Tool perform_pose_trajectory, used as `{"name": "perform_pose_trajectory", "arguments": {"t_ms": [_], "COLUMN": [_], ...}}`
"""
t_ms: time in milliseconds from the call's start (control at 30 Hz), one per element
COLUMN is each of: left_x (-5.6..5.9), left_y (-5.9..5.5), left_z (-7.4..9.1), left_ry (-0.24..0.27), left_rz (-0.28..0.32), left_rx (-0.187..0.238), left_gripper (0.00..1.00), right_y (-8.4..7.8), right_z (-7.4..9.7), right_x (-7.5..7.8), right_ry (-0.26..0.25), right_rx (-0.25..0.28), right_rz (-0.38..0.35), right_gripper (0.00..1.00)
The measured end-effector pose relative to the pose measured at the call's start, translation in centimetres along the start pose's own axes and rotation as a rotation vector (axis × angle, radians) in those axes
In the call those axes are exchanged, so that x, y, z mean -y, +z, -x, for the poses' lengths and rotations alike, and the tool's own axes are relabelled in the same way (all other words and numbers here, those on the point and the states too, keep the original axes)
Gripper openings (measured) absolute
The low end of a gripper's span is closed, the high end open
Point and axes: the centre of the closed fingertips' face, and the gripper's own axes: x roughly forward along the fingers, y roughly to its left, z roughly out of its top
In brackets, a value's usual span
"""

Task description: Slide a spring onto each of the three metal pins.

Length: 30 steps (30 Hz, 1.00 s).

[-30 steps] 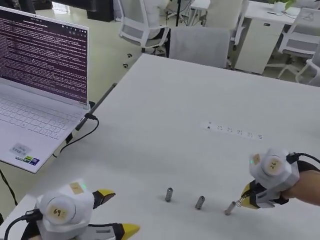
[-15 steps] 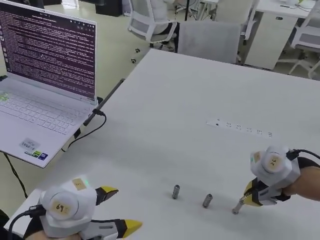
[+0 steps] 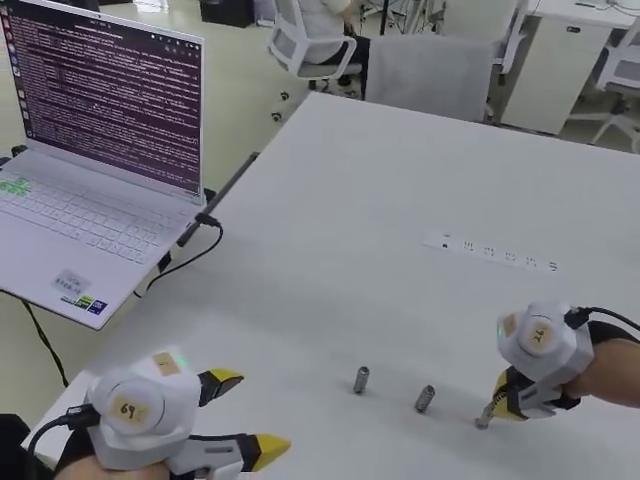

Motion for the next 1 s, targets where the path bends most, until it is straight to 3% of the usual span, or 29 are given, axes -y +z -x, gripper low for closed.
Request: {"name": "perform_pose_trajectory", "arguments": {"t_ms": [500, 1000], "left_x": [-0.4, -0.4], "left_y": [-0.5, -0.2], "left_z": [0.5, 0.3], "left_ry": [0.015, 0.013], "left_rz": [0.015, 0.012], "left_rx": [-0.009, -0.005], "left_gripper": [0.55, 0.55], "right_y": [-0.7, -0.7], "right_z": [-2.0, -2.2], "right_x": [-0.1, -0.2], "right_ry": [0.013, 0.031], "right_rx": [-0.035, -0.042], "right_rz": [0.001, -0.003], "right_gripper": [0.09, 0.10]}}
